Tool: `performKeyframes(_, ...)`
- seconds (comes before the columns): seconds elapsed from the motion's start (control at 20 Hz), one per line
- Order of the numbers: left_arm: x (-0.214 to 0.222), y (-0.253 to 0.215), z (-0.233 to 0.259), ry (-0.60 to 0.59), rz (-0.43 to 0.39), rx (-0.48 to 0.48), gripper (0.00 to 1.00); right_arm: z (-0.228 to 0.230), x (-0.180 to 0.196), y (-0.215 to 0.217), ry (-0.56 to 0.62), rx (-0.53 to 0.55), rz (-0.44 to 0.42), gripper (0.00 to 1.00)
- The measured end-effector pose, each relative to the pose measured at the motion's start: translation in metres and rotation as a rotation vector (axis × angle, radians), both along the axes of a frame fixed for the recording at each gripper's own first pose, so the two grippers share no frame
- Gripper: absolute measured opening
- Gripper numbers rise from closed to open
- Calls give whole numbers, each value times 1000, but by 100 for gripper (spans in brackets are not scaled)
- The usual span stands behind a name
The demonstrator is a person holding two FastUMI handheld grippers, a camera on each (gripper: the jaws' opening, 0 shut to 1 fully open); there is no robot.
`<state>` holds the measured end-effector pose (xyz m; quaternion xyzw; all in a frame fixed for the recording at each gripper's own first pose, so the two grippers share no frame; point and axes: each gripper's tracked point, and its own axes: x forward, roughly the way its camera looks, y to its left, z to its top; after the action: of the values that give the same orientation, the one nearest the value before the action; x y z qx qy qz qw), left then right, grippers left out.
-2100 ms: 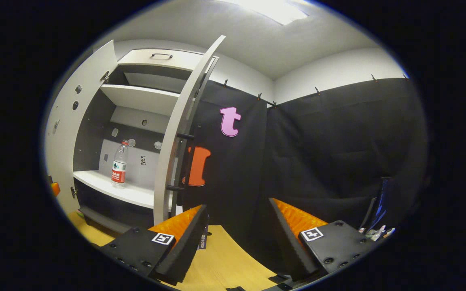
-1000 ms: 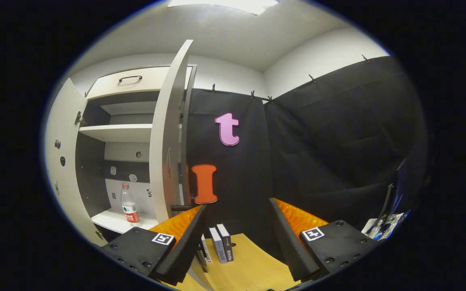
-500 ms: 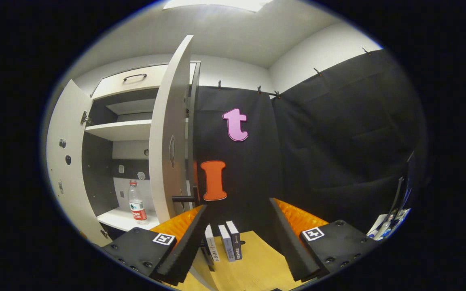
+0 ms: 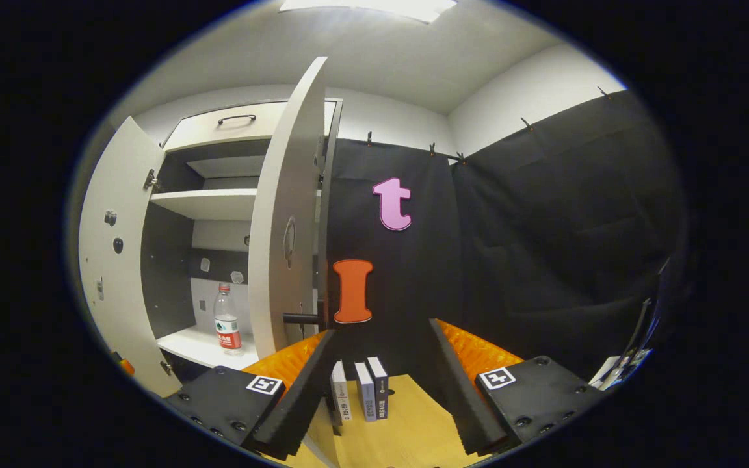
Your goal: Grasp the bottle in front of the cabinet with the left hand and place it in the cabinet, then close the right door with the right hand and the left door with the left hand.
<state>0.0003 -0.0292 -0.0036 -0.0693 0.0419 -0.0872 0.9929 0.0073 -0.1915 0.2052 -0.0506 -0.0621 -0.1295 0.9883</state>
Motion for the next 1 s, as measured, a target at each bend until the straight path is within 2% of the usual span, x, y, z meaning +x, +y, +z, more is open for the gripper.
performKeyframes(0.15,-3,-2,4,-10,-5,6,95,-1,0,17,9,-1,56,94)
performKeyframes(0.4,-6,-2,6,-8,-2,16,95,-10,10,65,28,19,195,94)
performKeyframes(0.85,-11,7,21,-42,34,28,95,-22,40,129,36,54,358,94)
performKeyframes(0.95,-12,9,24,-42,42,22,95,-33,47,140,59,67,394,96)
performKeyframes(1.0,-11,10,25,-42,49,17,95,-39,50,147,72,77,415,89)
